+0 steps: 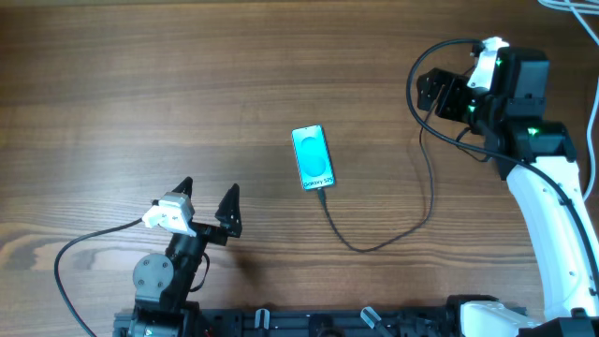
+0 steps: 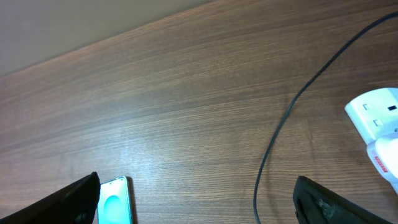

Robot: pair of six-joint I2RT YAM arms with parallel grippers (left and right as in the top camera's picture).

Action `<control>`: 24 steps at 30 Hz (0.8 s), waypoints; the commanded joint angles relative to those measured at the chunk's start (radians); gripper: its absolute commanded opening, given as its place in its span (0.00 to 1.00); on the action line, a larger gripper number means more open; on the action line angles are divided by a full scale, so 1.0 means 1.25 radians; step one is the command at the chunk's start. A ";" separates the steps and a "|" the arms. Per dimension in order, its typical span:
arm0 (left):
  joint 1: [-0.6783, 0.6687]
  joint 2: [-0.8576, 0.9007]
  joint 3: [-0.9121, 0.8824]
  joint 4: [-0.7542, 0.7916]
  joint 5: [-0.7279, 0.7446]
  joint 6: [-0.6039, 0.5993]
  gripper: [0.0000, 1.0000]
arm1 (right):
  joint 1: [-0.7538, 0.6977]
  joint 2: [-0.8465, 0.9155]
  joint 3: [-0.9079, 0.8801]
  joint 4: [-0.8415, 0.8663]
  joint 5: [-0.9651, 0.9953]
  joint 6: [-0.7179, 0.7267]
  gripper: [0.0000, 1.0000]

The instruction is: Plug charger to phone and switch on socket

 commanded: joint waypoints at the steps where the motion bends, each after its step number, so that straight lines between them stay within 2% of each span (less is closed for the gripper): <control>1: 0.007 -0.009 -0.007 0.000 -0.010 0.019 1.00 | 0.004 -0.007 -0.033 0.003 -0.007 -0.010 1.00; 14: 0.007 -0.009 -0.007 0.000 -0.010 0.019 1.00 | 0.004 -0.007 -0.200 0.002 -0.007 -0.010 1.00; 24: 0.007 -0.009 -0.007 0.000 -0.010 0.019 1.00 | 0.004 -0.017 -0.212 0.002 -0.007 -0.011 1.00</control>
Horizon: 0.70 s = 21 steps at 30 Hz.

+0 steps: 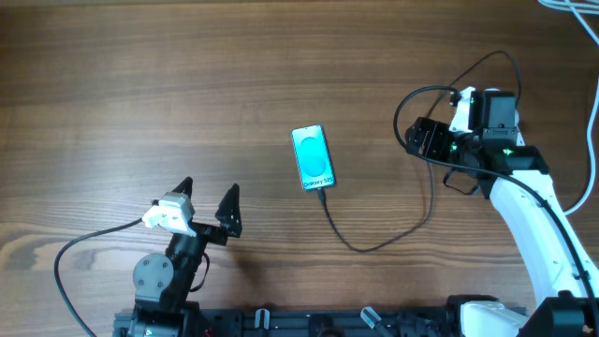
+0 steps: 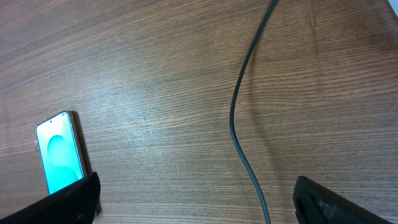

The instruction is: Plug charger to phone and switch on socket

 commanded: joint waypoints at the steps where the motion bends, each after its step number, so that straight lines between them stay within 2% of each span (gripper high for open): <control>1: 0.007 -0.009 -0.008 0.001 -0.010 0.019 1.00 | 0.003 -0.022 -0.006 0.002 -0.007 -0.010 1.00; 21: 0.007 -0.009 -0.008 0.001 -0.010 0.019 1.00 | 0.037 -0.186 -0.040 0.002 0.013 -0.013 1.00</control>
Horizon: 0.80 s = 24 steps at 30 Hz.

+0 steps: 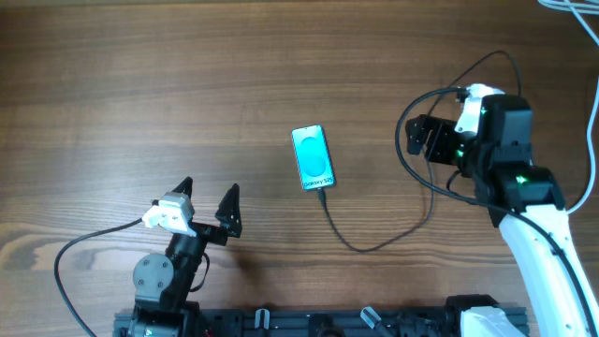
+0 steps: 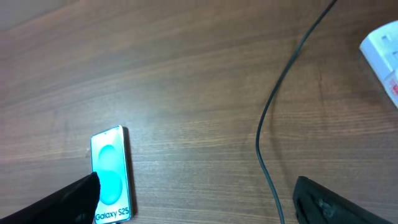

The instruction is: Plug charger to phone and switch on socket

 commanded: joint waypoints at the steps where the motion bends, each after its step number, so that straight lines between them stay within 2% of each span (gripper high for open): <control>1: 0.007 -0.009 -0.008 0.001 -0.010 0.019 1.00 | 0.003 -0.021 -0.049 0.000 0.021 -0.013 1.00; 4: 0.007 -0.009 -0.008 0.001 -0.010 0.019 1.00 | 0.003 -0.034 -0.127 0.048 0.042 -0.013 1.00; 10: 0.007 -0.009 -0.008 0.001 -0.010 0.019 1.00 | 0.019 -0.073 -0.320 0.334 0.022 -0.013 1.00; 17: 0.007 -0.009 -0.008 0.001 -0.010 0.019 1.00 | 0.066 -0.096 -0.463 0.589 0.020 -0.035 1.00; 24: 0.007 -0.009 -0.008 0.001 -0.010 0.019 1.00 | 0.066 -0.153 -0.566 0.715 0.021 -0.101 1.00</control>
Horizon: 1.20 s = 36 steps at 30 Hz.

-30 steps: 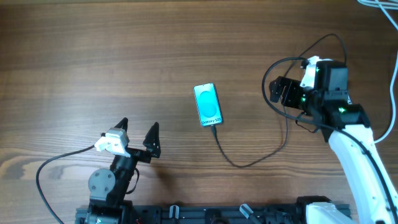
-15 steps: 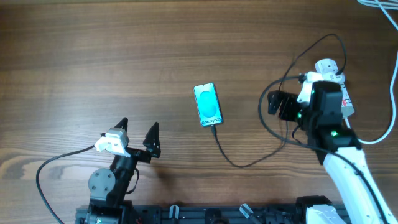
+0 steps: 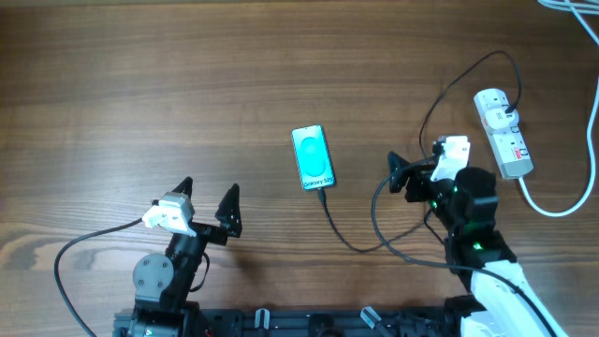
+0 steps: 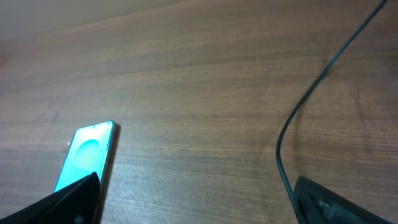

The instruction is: Plug charger to phone and switch on socket

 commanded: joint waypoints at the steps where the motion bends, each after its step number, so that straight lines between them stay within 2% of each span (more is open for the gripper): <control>1: 0.007 -0.009 -0.007 0.000 -0.010 0.019 1.00 | 0.003 -0.038 -0.067 0.068 -0.004 -0.057 1.00; 6: 0.007 -0.009 -0.007 0.000 -0.010 0.019 1.00 | 0.003 -0.086 -0.148 0.154 -0.003 -0.081 1.00; 12: 0.007 -0.009 -0.007 0.000 -0.010 0.019 1.00 | 0.003 -0.147 -0.192 0.136 0.002 -0.130 1.00; 24: 0.007 -0.009 -0.007 0.000 -0.010 0.019 1.00 | 0.003 -0.318 -0.196 -0.054 0.005 -0.165 1.00; 31: 0.007 -0.009 -0.007 0.000 -0.010 0.019 1.00 | 0.002 -0.507 -0.196 -0.240 0.024 -0.185 1.00; 36: 0.007 -0.009 -0.007 0.000 -0.010 0.019 1.00 | 0.002 -0.594 -0.196 -0.239 0.024 -0.185 1.00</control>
